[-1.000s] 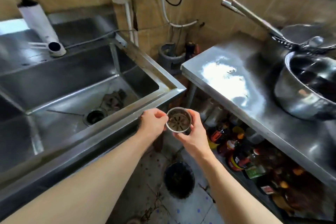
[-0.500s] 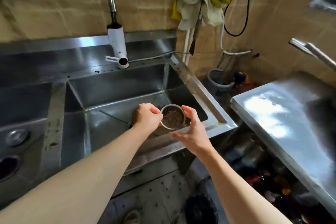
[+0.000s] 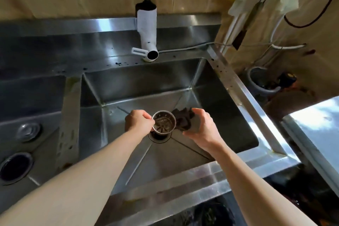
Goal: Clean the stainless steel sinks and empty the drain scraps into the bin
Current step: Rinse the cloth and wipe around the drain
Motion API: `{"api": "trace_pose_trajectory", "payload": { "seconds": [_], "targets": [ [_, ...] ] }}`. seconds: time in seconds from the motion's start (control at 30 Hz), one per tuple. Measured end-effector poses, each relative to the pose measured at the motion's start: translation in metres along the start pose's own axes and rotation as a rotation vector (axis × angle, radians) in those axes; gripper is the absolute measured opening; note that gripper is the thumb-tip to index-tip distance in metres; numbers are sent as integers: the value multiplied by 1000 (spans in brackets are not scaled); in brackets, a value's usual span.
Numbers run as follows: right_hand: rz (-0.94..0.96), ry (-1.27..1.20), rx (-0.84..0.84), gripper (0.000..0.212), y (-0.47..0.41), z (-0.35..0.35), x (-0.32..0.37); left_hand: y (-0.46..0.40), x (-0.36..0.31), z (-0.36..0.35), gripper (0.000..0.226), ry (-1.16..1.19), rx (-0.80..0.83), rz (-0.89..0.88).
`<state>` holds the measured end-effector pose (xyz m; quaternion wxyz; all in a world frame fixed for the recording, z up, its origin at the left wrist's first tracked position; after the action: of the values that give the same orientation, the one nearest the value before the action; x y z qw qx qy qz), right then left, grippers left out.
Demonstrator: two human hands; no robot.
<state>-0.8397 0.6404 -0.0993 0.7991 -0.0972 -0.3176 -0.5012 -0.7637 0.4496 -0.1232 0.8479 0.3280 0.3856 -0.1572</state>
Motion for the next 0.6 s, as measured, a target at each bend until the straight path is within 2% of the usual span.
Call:
{"api": "trace_pose_trajectory", "payload": {
  "seconds": [0.27, 0.43, 0.6],
  "targets": [
    [-70, 114, 151, 74, -42, -40, -8, -54, 43, -22, 19, -33, 22, 142],
    [-91, 110, 197, 64, -70, -56, -16, -77, 65, -46, 21, -99, 18, 185],
    [-89, 137, 224, 56, -97, -72, -35, -94, 81, -74, 12, -174, 15, 207]
  ]
}}
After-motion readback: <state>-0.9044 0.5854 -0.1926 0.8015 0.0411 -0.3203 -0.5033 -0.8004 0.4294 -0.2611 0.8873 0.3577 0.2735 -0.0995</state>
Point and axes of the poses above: each hand's wrist, its own y-axis away from the middle knuckle, its own z-axis out of the back of the hand, x = y × z, the point moved 2 cm from there along -y, towards the middle knuckle, and after that the axes turned 5 degrees about y, right-handed, at the moved point
